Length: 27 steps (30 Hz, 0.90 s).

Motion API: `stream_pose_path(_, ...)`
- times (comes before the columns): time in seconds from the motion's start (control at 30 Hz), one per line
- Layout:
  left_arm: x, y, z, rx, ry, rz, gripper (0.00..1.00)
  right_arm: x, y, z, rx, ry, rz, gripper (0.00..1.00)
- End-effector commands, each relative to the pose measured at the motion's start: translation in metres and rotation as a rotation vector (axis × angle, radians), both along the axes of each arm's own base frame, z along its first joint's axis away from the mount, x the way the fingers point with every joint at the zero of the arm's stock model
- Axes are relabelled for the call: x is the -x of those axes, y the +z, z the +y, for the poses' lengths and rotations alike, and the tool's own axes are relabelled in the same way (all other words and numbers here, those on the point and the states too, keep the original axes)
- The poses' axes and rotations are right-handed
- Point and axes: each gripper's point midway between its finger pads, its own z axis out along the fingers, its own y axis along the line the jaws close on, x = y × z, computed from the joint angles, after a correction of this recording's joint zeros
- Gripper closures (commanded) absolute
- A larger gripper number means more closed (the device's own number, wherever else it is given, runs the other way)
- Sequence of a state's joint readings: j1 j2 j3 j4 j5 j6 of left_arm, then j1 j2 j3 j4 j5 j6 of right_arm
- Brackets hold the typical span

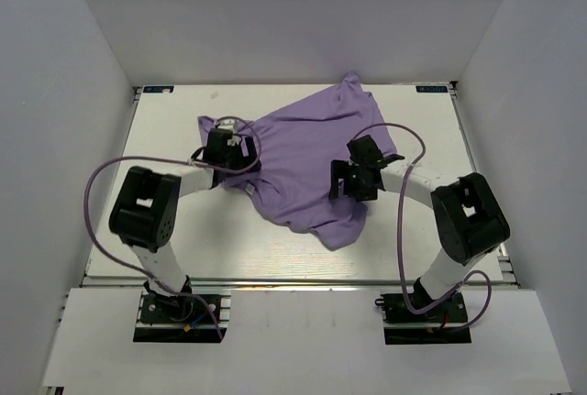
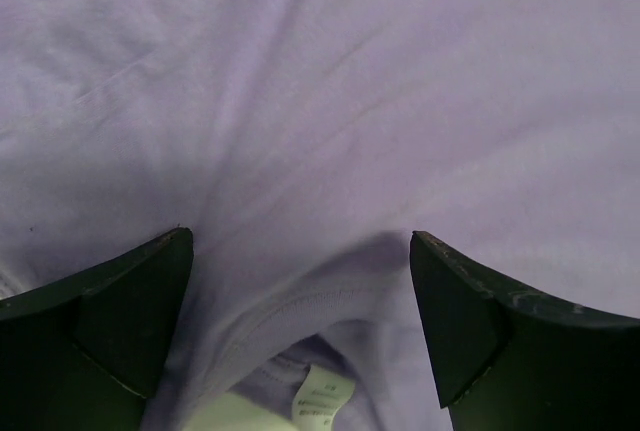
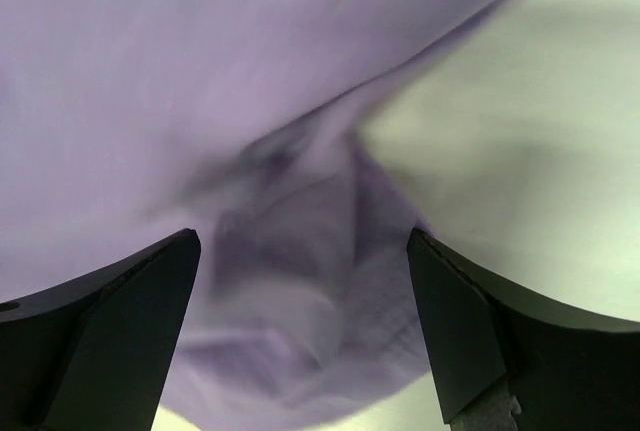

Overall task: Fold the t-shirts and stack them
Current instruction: Flatten out the tshirt

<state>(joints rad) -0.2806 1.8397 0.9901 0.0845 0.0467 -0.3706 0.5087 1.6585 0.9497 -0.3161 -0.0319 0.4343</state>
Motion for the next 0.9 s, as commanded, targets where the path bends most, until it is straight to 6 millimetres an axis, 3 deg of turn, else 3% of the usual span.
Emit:
stream_pose_path(0.0, 0.084, -0.033, 0.0, 0.033, 0.008, 0.214, 0.0, -0.024, -0.012, -0.042, 0.125, -0.183, 0.003, 0.1)
stream_pose_path(0.07, 0.1, -0.029, -0.006, 0.07, -0.004, 0.225, 0.0, -0.027, -0.022, -0.051, 0.143, -0.217, 0.026, 0.1)
stream_pose_path(0.1, 0.118, -0.032, -0.012, 0.075, -0.026, 0.253, 0.0, -0.033, -0.026, -0.067, 0.153, -0.262, 0.039, 0.1)
stream_pose_path(0.2, 0.132, -0.008, -0.02, 0.117, -0.052, 0.217, 0.0, -0.051, -0.022, -0.095, 0.172, -0.33, 0.024, 0.1)
stream_pose_path(0.33, 0.137, 0.034, -0.014, 0.078, -0.025, 0.135, 0.0, -0.087, 0.01, -0.123, 0.195, -0.392, -0.059, 0.1)
stream_pose_path(0.37, 0.132, 0.06, -0.011, 0.087, -0.009, 0.069, 0.0, -0.092, 0.024, -0.128, 0.205, -0.387, -0.093, 0.1)
stream_pose_path(0.47, 0.138, 0.077, 0.01, 0.023, 0.044, 0.022, 0.0, -0.113, 0.063, -0.142, 0.178, -0.422, -0.178, 0.1)
stream_pose_path(0.5, 0.137, 0.091, 0.018, 0.009, 0.077, -0.017, 0.0, -0.12, 0.076, -0.139, 0.16, -0.365, -0.206, 0.1)
stream_pose_path(0.6, 0.15, 0.088, 0.029, -0.028, 0.105, 0.028, 0.0, -0.11, 0.098, -0.128, 0.164, -0.21, -0.257, 0.1)
stream_pose_path(0.63, 0.152, 0.09, 0.03, -0.026, 0.105, 0.024, 0.0, -0.095, 0.085, -0.119, 0.145, -0.137, -0.234, 0.1)
stream_pose_path(0.67, 0.156, 0.082, 0.032, -0.044, 0.097, 0.041, 0.0, -0.087, 0.084, -0.103, 0.12, -0.076, -0.24, 0.1)
stream_pose_path(0.7, 0.157, 0.077, 0.035, -0.05, 0.114, 0.061, 0.0, -0.08, 0.103, -0.097, 0.117, -0.021, -0.307, 0.1)
stream_pose_path(0.73, 0.162, 0.066, 0.038, -0.062, 0.134, 0.097, 0.0, -0.076, 0.106, -0.091, 0.115, 0.011, -0.334, 0.1)
stream_pose_path(0.77, 0.163, 0.061, 0.039, -0.066, 0.16, 0.131, 0.0, -0.055, 0.092, -0.073, 0.12, 0.084, -0.304, 0.1)
stream_pose_path(0.8, 0.17, 0.043, 0.041, -0.088, 0.188, 0.223, 0.0, -0.047, 0.103, -0.06, 0.084, 0.13, -0.335, 0.1)
stream_pose_path(0.83, 0.168, 0.04, 0.04, -0.095, 0.189, 0.237, 0.0, -0.039, 0.098, -0.056, 0.09, 0.165, -0.329, 0.1)
stream_pose_path(0.87, 0.17, 0.036, 0.037, -0.085, 0.193, 0.266, 0.0, -0.023, 0.098, -0.031, 0.079, 0.251, -0.335, 0.1)
